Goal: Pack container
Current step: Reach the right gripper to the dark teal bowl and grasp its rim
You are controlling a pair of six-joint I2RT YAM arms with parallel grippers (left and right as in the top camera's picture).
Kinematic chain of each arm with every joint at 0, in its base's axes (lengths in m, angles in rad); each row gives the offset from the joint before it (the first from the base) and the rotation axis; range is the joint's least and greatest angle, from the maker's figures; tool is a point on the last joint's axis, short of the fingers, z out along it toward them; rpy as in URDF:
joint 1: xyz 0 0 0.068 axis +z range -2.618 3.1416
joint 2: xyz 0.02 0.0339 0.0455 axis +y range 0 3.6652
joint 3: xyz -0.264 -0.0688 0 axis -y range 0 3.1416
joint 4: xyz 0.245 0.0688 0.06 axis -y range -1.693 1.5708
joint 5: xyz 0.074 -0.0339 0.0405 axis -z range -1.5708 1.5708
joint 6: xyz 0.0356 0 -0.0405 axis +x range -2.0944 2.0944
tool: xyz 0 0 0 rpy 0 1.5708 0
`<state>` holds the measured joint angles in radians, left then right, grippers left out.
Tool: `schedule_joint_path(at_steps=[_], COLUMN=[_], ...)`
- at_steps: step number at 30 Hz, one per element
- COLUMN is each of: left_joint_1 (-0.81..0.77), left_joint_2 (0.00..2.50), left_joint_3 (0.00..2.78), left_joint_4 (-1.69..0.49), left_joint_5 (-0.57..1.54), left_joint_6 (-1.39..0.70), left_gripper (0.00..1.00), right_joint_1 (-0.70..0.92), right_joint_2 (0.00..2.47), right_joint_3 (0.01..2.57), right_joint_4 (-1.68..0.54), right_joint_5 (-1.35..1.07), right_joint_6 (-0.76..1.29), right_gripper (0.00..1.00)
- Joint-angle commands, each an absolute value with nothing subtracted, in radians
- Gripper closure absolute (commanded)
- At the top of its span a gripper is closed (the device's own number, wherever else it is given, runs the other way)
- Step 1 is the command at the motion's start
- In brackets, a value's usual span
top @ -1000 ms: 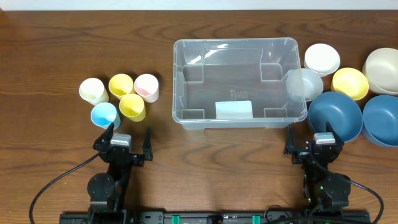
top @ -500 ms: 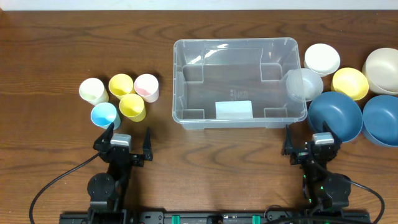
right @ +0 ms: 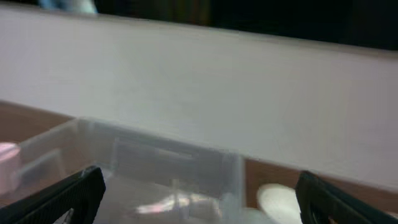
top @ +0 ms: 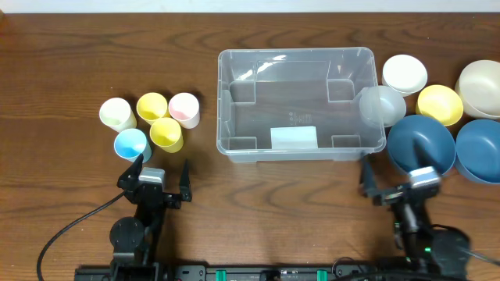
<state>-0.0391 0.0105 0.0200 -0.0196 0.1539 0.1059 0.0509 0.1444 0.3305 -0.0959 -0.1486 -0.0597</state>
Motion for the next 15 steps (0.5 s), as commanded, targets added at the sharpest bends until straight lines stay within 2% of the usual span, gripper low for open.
schedule_joint_path(at_steps=[1,3,8,11,13,15], left_joint_1=[-0.033,-0.033,-0.033,-0.033,-0.033,-0.033], left_joint_2=[0.006,0.006,0.006,0.006,0.006,0.006], left_joint_3=[0.004,0.004,0.004,0.004,0.004,0.004], left_joint_4=[-0.056,-0.056,-0.056,-0.056,-0.056,-0.056], left_joint_5=[0.172,0.172,0.172,0.172,0.172,0.172], left_joint_6=[0.116,0.116,0.116,0.116,0.116,0.116], left_gripper=[0.02,0.02,0.02,0.02,0.02,0.02], right_joint_1=[0.051,0.046,0.046,0.038,0.006,-0.051], right_joint_2=[0.313,0.436,0.683,0.773,0.805,0.819], right_joint_3=[0.571,0.722,0.957,0.992,1.007,1.015], right_joint_4=[-0.253,-0.399,-0.609,-0.623,-0.659,-0.709], right_joint_5=[0.009,-0.006,-0.299,-0.130,0.107,0.217], right_joint_6=[-0.096,-0.095,-0.096,0.011,0.282,0.463], right_gripper=[0.01,0.01,0.01,0.01,0.01,0.01])
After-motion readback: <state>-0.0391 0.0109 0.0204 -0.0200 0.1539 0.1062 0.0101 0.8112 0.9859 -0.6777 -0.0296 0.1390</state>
